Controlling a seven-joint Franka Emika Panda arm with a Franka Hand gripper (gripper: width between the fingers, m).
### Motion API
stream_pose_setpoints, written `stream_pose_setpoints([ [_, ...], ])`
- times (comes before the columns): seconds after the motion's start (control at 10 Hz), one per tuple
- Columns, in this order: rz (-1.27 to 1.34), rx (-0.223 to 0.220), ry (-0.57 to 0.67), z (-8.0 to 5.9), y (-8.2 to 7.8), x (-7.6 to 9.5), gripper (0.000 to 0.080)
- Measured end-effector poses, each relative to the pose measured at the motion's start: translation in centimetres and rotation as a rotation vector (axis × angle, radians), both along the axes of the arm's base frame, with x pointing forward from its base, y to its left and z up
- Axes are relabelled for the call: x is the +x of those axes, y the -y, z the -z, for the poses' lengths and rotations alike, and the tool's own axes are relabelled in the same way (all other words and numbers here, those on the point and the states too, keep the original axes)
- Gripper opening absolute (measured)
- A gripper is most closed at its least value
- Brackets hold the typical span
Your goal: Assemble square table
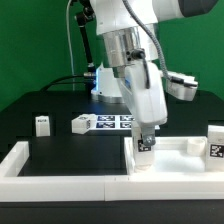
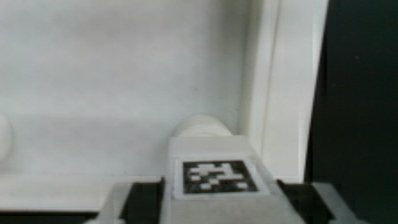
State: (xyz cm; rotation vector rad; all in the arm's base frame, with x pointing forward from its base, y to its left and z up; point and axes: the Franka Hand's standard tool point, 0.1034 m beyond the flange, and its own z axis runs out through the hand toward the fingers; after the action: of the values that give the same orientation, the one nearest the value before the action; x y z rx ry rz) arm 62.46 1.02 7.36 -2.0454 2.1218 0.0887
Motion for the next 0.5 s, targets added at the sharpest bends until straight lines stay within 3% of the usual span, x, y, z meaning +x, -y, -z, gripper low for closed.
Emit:
stream_pose_setpoints([
  [0.3, -0.071, -0.009, 0.013, 0.07, 0.10, -0.03, 0.0291],
  [0.4, -0.198, -0.032, 0.033, 0.07, 0.35, -0.07, 0.0473],
  [0.5, -0.349, -0.074, 0.045, -0.13, 0.31, -0.03, 0.0587],
])
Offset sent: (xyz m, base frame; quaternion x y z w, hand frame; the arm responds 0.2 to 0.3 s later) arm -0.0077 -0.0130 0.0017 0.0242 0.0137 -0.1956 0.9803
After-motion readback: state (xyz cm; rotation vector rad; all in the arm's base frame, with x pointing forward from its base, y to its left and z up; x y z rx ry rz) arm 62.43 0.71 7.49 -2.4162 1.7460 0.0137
